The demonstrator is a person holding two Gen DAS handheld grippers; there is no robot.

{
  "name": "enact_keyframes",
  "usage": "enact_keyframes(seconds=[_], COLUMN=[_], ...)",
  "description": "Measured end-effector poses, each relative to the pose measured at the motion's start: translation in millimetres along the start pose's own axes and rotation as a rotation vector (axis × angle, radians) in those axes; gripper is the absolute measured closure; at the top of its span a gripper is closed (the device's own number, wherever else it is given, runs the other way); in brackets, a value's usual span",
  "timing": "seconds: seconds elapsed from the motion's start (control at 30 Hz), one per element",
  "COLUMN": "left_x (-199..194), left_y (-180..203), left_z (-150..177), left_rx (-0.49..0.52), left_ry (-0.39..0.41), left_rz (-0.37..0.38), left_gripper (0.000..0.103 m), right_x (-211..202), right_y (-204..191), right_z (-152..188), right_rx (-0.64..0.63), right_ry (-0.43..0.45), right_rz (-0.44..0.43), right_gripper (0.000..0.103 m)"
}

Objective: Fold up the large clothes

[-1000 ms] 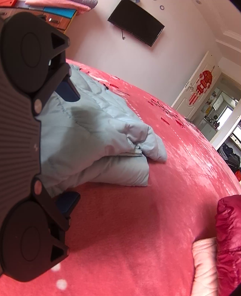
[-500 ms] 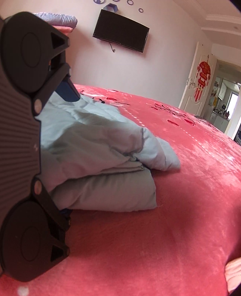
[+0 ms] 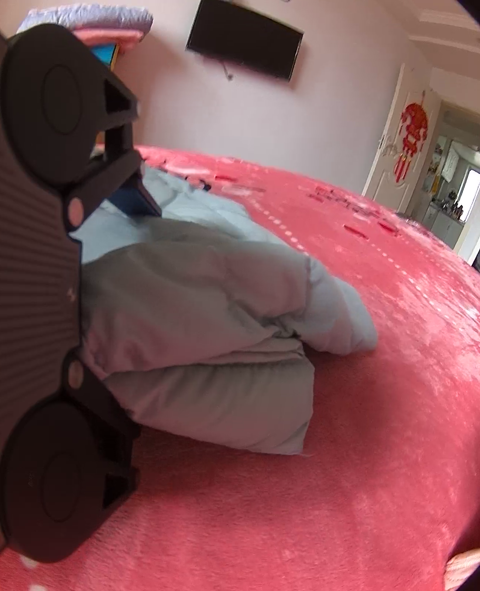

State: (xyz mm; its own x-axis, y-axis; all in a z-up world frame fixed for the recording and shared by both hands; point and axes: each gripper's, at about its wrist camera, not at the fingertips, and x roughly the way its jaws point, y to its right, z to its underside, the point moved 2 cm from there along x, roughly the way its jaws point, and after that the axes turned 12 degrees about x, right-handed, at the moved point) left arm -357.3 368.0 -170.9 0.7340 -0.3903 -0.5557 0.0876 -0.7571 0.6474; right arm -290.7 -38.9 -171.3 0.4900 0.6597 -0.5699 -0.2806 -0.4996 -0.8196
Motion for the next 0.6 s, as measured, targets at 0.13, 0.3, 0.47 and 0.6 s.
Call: enact_keyframes(seconds=[0.13,0.3,0.47,0.6], left_x=[-10.3,-28.5,-61.7,-94.7], left_y=[-3.9,-3.4,0.0,-5.3], left_z=[-2.0,-9.0,-30.3,-51.9], left_rx=[-0.007,0.032,0.139,0.230], left_ry=[0.038,0.108,0.235,0.359], left_rz=[0.005,-0.017,-0.042,-0.154], left_gripper=[0.057,0.069,0.073,0.073], right_x=[-0.6,-6.3,3.8,29.3], right_y=[-27.4,-75.2,-128.6,-168.4], right_z=[7.7,19.8,28.4,36.1], right_rx=[-0.111,-0.289,-0.473,-0.576], right_ry=[0.031,0.097,0.164,0.190], right_rz=[0.084,0.127,0.112,0.065], right_gripper=[0.051,0.070,0.075,0.076])
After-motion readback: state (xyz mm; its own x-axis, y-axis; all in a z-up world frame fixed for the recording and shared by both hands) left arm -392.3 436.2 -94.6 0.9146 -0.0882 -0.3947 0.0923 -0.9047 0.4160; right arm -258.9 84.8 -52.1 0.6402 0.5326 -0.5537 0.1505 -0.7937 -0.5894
